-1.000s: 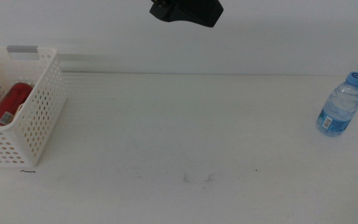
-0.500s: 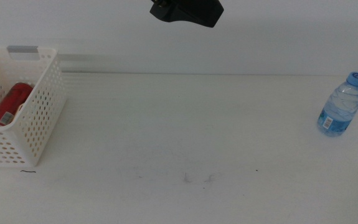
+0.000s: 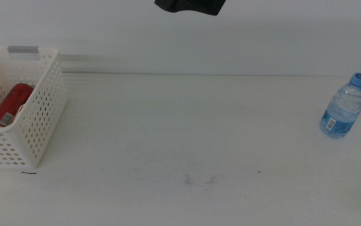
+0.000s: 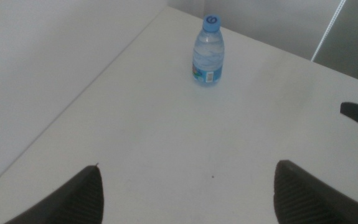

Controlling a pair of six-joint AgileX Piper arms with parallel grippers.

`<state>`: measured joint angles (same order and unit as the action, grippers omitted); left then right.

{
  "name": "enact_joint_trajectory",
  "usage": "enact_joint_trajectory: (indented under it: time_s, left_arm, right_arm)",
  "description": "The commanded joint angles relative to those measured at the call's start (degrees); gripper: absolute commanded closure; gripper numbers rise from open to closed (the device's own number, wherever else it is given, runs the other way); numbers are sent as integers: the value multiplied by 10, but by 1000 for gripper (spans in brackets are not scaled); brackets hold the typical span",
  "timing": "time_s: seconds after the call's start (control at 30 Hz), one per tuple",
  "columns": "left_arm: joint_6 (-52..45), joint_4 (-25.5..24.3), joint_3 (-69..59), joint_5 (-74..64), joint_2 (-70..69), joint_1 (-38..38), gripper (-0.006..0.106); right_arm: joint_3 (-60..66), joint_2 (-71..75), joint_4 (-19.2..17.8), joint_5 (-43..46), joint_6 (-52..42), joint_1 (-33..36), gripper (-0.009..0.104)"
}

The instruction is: Use arms to grab the bottles and put them into the dustbin to the left of the table.

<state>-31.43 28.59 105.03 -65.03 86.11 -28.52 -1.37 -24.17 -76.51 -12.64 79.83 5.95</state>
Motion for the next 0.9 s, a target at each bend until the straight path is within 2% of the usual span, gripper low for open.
enact_joint_trajectory:
  time_s: [0.0,0.07,0.1,0.17,0.43,0.6,0.63,0.7,0.77,0.87]
  left_arm:
    - [-1,-5,2,19,-2,-1,7]
    - [-1,-7,2,30,-2,-1,7]
    - [-1,-7,2,35,-2,-1,7]
    - [-1,-7,2,41,-2,-1,7]
    - [-1,-7,2,45,-2,-1,7]
    - [-1,-7,2,48,-2,-1,7]
    - [-1,-7,2,49,-2,-1,7]
    - [-1,-7,2,61,-2,-1,7]
    - [-1,-7,2,71,-2,-1,7]
    - [-1,-7,2,90,-2,-1,7]
  right_arm:
    - [-11,-48,-145,4,155,-3,10]
    - [-27,-81,-219,3,265,-3,10]
    - [-33,-91,-234,4,311,-3,10]
    - [-44,-110,-234,3,352,-3,10]
    - [-52,-117,-234,2,364,-3,10]
    - [-71,-117,-234,4,340,-3,10]
    - [-77,-117,-217,3,302,-3,10]
    - [-89,-128,-87,2,153,-3,10]
    - [-99,-150,67,9,-53,-3,10]
    - [-109,-199,262,51,-311,-3,10]
